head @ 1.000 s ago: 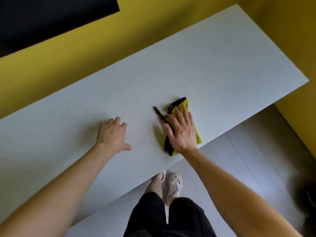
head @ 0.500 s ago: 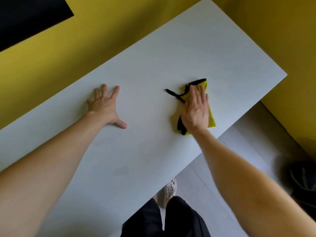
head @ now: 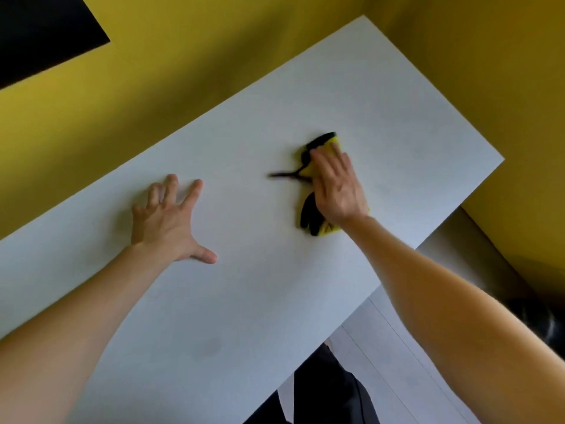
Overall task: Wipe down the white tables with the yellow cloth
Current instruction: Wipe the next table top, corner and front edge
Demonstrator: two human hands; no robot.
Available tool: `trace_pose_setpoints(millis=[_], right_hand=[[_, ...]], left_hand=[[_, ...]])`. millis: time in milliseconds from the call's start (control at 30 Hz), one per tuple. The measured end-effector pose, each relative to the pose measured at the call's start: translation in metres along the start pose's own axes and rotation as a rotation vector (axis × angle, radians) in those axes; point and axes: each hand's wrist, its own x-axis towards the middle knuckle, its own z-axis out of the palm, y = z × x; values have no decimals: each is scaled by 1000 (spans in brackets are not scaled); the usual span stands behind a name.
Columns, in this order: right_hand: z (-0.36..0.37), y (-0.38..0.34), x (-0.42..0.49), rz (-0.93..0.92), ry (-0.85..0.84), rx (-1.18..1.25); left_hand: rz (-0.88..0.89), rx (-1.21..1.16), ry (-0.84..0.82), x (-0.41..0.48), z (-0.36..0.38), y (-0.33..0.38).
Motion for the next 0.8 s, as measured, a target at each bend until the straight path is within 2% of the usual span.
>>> trace_pose_setpoints(millis=[67, 133, 167, 233, 333, 400, 467, 567, 633, 667, 700, 733, 800], right_hand=[[10, -23, 7, 214, 89, 9], [25, -71, -14, 221, 106, 18], [32, -96, -32, 125, 66, 45], [40, -127, -64, -190, -101, 91], [36, -110, -58, -668, -306, 81], [25, -74, -17, -764, -364, 52], [14, -36, 34, -588, -274, 27], [5, 1, 103, -51, -43, 23], [17, -23, 119, 214, 73, 16], [27, -47, 113, 240, 101, 12], [37, -76, 98, 176, 95, 27], [48, -107, 79, 15, 44, 65], [64, -156, 45, -445, -172, 121]], left_hand=[[14, -5, 7, -1, -2, -1], [30, 10, 18, -4, -6, -3], [45, 2, 21, -4, -9, -6], [79, -50, 30, 3, -22, -15], [38, -60, 63, 21, -36, -25], [-53, -63, 55, 31, -33, -24], [-126, -132, 26, 33, -26, -20], [-212, -197, 7, 30, -18, -21], [-276, -219, 10, 27, -17, -22], [-299, -239, 15, 24, -16, -21], [-324, -269, 27, 21, -14, -21], [-350, -301, 44, 19, -14, -20], [-374, -330, 61, 17, -14, -19]])
